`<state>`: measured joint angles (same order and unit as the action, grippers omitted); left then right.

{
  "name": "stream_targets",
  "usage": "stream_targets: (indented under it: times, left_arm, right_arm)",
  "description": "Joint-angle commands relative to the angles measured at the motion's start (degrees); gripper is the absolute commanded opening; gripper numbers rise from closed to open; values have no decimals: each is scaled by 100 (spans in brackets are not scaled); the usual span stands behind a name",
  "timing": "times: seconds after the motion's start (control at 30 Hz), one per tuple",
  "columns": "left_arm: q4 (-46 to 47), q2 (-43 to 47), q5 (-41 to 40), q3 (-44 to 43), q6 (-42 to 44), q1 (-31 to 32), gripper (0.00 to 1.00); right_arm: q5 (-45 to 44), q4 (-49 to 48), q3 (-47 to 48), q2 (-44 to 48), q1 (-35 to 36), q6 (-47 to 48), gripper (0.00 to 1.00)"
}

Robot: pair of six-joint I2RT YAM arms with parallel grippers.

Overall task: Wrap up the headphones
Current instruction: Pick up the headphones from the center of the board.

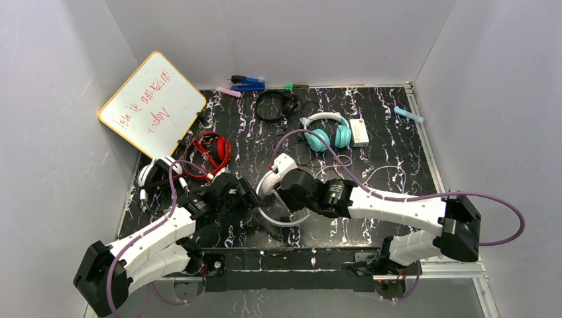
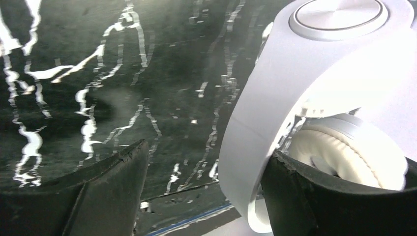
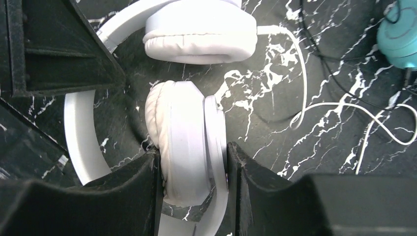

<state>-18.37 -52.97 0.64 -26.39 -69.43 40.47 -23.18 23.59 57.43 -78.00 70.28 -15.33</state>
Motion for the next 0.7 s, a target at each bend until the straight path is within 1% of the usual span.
stream_targets:
  times: [0.0, 0.1, 0.2, 0.33, 0.47, 0.5, 0.53, 0.67]
  left_arm:
    - [-119, 125, -111, -453, 3, 105, 78]
    - [-119, 168, -149, -454, -284, 153, 78]
    - [37, 210, -166, -184, -906, 273, 77]
    - [255, 247, -483, 47, -1338, 509, 64]
    - [446, -42, -548, 40, -1428, 728, 60]
    - [479, -142, -563, 30, -1443, 804, 57]
    - [490, -230, -581, 10, -1462, 872, 51]
    - [527, -434, -816, -24, -1563, 1147, 19]
  right_arm:
    - [-855, -342, 56, 208, 152, -266, 37]
    - [-1149, -187, 148, 106, 228, -401, 37]
    - [-1352, -103, 240, -15, 306, -507, 38]
    - [-1566, -106, 289, -145, 407, -681, 38]
    - [-1495, -264, 288, -172, 418, -813, 38]
    - [-1491, -338, 272, -176, 424, -818, 38]
    - [-1497, -374, 271, -187, 426, -828, 38]
    - [-1694, -299, 354, -321, 431, -1007, 38]
